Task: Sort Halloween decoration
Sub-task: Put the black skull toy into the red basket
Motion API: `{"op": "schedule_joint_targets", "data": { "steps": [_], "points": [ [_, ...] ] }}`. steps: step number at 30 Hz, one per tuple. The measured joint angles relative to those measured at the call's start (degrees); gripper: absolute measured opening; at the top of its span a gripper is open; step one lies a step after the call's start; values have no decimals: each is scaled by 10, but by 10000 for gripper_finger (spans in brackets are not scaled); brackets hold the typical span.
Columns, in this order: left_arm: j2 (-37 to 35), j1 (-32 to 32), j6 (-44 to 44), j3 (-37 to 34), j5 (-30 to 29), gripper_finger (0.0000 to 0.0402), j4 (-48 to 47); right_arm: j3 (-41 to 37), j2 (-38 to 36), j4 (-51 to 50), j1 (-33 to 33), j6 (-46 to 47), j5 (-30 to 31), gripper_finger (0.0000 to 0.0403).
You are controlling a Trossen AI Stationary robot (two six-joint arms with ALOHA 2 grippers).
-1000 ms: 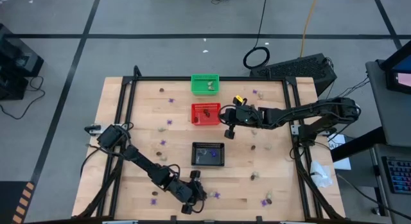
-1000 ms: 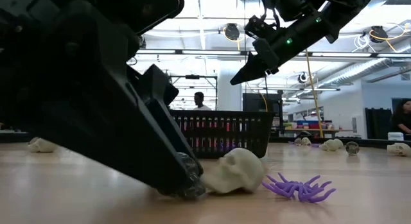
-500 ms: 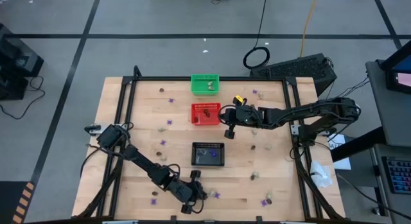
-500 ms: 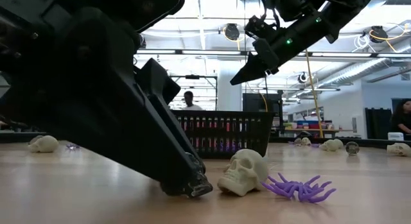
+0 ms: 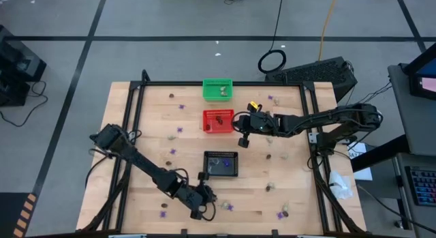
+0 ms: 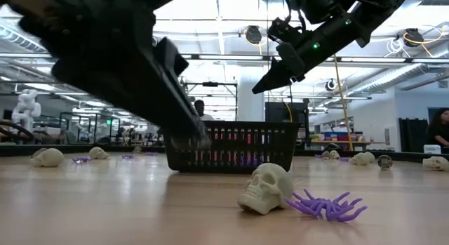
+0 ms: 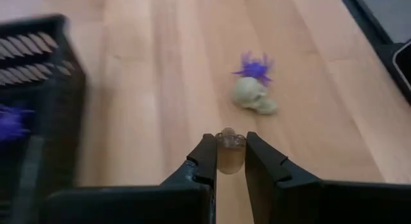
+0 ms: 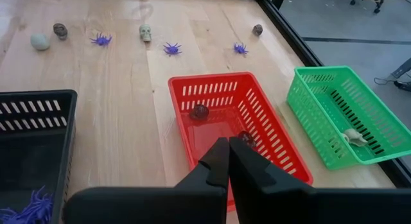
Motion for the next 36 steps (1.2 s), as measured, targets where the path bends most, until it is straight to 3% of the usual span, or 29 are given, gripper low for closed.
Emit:
{"op": "schedule_joint_targets", "data": {
  "steps": [9, 18, 30, 36],
  "points": [
    [-113, 53, 4, 0, -61, 41, -113, 0, 0, -2, 0, 2, -1, 0],
    [-197, 209, 54, 0, -73, 41, -155, 0, 0, -4, 0, 3, 0, 0],
    [-146, 463, 141, -1, 84, 41, -145, 0, 0, -11, 0, 0, 0, 0],
    [-102, 531, 167, 0, 159, 41, -112, 0, 0, -12, -1, 0, 0, 0]
  ]
}}
